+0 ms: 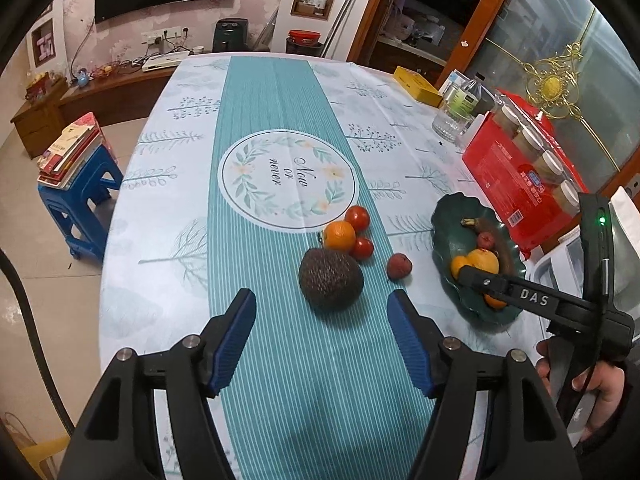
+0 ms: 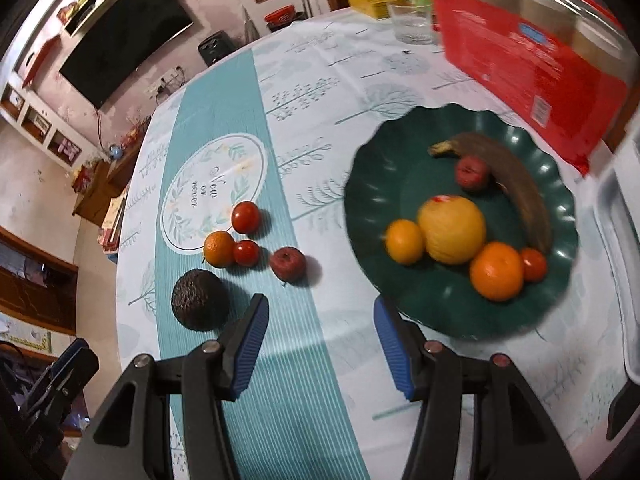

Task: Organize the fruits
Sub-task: 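Grasp the dark avocado with the left tool while the right tool grasps another red apple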

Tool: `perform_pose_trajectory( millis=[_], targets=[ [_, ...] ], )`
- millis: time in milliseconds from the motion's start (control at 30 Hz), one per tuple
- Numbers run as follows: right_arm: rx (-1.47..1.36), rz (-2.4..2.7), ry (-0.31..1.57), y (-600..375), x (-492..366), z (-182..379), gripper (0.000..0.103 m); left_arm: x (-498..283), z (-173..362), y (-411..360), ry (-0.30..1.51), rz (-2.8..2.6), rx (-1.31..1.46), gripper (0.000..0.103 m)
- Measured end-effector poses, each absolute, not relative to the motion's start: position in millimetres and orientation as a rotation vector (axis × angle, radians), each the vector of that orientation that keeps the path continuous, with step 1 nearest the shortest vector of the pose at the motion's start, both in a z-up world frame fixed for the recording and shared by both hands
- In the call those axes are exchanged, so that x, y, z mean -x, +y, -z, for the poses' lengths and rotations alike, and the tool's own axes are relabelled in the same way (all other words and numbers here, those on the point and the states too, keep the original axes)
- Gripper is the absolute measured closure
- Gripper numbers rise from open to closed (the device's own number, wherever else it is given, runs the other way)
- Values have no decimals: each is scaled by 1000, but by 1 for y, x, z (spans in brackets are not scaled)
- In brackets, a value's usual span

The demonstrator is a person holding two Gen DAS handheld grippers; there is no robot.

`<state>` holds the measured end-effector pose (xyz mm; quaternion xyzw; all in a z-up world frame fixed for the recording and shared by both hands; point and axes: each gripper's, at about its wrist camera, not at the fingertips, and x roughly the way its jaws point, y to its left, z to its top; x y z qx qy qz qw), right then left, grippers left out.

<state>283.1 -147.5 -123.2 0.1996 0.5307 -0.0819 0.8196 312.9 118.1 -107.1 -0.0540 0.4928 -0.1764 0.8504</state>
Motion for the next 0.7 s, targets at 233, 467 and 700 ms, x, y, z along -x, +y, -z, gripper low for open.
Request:
perform_pose_trajectory(
  millis=[233, 467, 700],
  targets=[
    [-310, 145, 1173, -127, -311, 143, 48, -339, 133, 113, 1062, 415, 142, 36],
    [-262, 105, 1183, -118, -325, 167, 48, -358, 166, 104, 1088, 469, 200, 36],
    [-226, 99, 1187, -113, -333, 182, 48, -365, 191, 91, 1135, 495, 201, 36]
  ],
)
